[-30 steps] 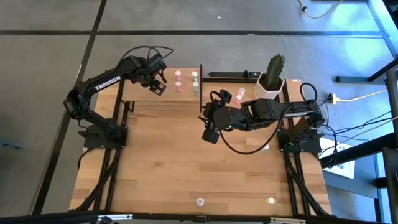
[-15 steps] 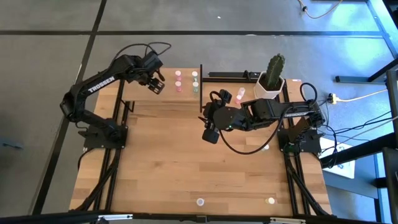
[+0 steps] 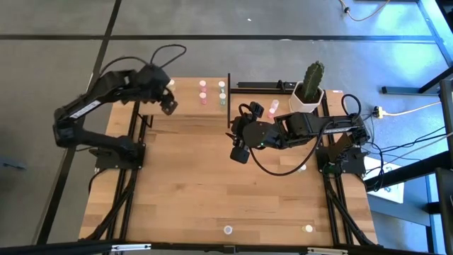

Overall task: Pick and place medicine bottles onto shelf by color
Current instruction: Put the bottom white pill bottle on the shelf and align it with the other white pill bottle

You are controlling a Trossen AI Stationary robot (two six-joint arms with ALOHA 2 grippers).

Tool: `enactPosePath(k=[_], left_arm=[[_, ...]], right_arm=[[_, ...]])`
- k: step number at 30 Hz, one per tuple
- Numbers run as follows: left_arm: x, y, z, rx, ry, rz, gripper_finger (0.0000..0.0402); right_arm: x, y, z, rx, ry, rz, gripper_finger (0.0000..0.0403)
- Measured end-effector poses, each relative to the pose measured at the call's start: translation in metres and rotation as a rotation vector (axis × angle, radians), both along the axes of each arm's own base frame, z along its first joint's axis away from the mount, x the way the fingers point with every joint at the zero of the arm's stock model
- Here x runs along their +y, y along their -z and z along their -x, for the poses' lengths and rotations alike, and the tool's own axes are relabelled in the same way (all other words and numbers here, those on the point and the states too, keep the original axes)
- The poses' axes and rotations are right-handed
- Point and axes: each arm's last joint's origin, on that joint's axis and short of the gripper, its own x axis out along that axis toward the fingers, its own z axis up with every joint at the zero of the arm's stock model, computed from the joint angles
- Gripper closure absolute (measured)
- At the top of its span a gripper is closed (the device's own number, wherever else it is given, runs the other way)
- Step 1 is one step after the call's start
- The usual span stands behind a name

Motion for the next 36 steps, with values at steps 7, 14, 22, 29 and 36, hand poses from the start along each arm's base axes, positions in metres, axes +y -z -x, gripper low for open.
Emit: enactPosePath(k=[7, 14, 22, 29, 36], left_arm=[[-0.041, -0.014, 0.012, -0.062, 0.24, -0.056, 0.0179], [-0.075, -0.016, 0.009, -0.082, 0.477, -0.066, 0.0179], [-0.114, -0.006, -0.01, -0.173, 0.715, -0.07, 0.0179], [-0.15, 0.021, -0.025, -0.244, 0.886, -0.06, 0.0179], [-0.181, 0.047, -0.028, -0.299, 1.019, -0.038, 0.0179]], right_arm=[[0.0, 0.0, 0.0, 0.0, 0.0, 0.0, 0.0214], [0.0, 0.0, 0.0, 0.0, 0.001, 0.0, 0.0214], [0.0, 0.0, 0.0, 0.0, 0.0, 0.0, 0.0215], [0.0, 0.0, 0.0, -0.002, 0.0, -0.001, 0.0215], [0.004, 0.001, -0.001, 0.031, -0.126, -0.036, 0.0215]])
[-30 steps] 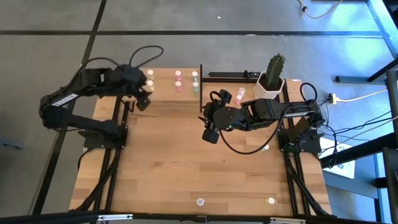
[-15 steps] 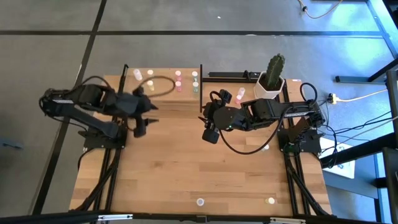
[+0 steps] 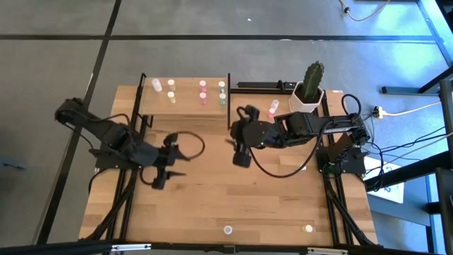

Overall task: Pick and place medicine bottles onto shelf by color
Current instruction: Put the bottom white pill bottle on the shelf and align it with the other white pill bottle

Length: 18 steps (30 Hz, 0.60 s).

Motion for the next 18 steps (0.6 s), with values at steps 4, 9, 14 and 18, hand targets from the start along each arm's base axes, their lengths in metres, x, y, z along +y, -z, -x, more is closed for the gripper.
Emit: enactPosePath(k=[4, 9, 14, 18], left_arm=[[-0.02, 0.013, -0.003, -0.019, 0.061, 0.031, 0.0179], [-0.049, 0.026, -0.019, -0.056, 0.04, 0.051, 0.0179], [-0.076, 0.05, -0.044, -0.049, 0.013, 0.085, 0.0179], [-0.096, 0.072, -0.061, -0.032, -0.006, 0.125, 0.0179]], right_arm=[[0.009, 0.001, 0.0, 0.045, -0.218, -0.087, 0.0215], [0.013, 0.003, 0.001, 0.078, -0.38, -0.175, 0.0215], [0.021, 0.007, 0.008, 0.161, -0.521, -0.234, 0.0215], [0.029, 0.01, 0.013, 0.209, -0.573, -0.225, 0.0215]])
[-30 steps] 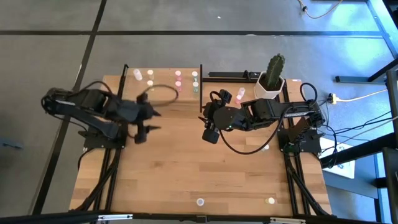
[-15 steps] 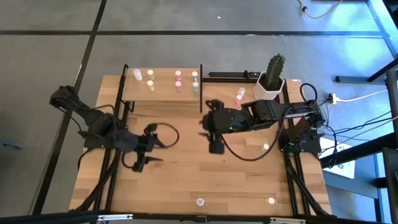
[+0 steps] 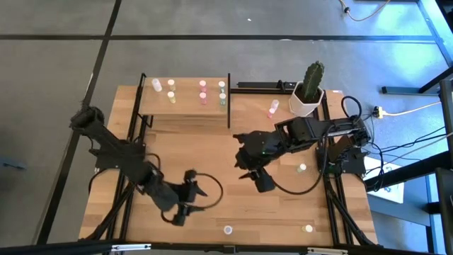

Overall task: Pick and place medicine bottles onto shelf by color
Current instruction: Put the bottom white pill bottle on the shelf and align it with the other white pill bottle

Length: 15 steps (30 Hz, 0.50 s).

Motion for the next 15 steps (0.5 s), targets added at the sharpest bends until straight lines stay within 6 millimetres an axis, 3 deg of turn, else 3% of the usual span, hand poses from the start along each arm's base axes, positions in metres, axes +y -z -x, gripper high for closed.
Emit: enactPosePath(k=[7, 15], left_arm=[[-0.022, 0.035, -0.017, 0.057, -0.035, 0.042, 0.0179], [-0.027, 0.053, -0.023, 0.096, -0.035, -0.008, 0.0179]], right_arm=[[0.015, 0.002, 0.007, 0.035, -0.046, 0.008, 0.0215], [0.022, 0.002, 0.01, 0.031, -0.067, 0.006, 0.0215]])
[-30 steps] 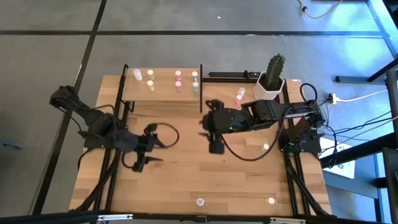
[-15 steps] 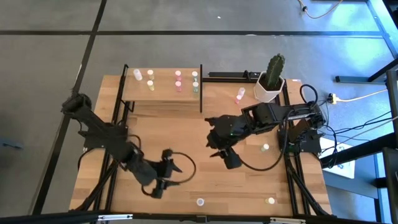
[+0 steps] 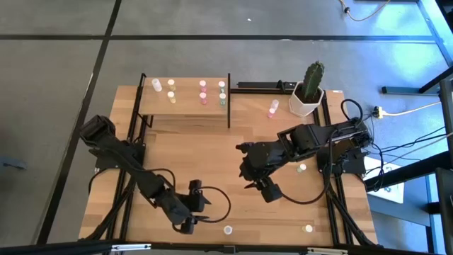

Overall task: Pick and place medicine bottles onto shelf by color
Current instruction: Put the bottom white pill bottle on the shelf and align it with the other white pill bottle

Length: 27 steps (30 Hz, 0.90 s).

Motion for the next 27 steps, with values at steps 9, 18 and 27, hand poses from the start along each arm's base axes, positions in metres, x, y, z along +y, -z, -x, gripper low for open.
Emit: enactPosePath(k=[9, 18, 27], left_arm=[[0.0, 0.011, -0.004, 0.029, 0.02, -0.053, 0.0179], [0.008, 0.011, -0.01, 0.025, -0.026, -0.058, 0.0179], [0.014, 0.011, -0.014, 0.025, -0.056, -0.049, 0.0179]], right_arm=[[0.0, 0.0, 0.0, -0.002, 0.001, -0.001, 0.0214], [0.0, 0.0, 0.0, -0.002, 0.001, -0.001, 0.0214], [0.0, 0.0, 0.0, -0.002, 0.001, -0.001, 0.0214]])
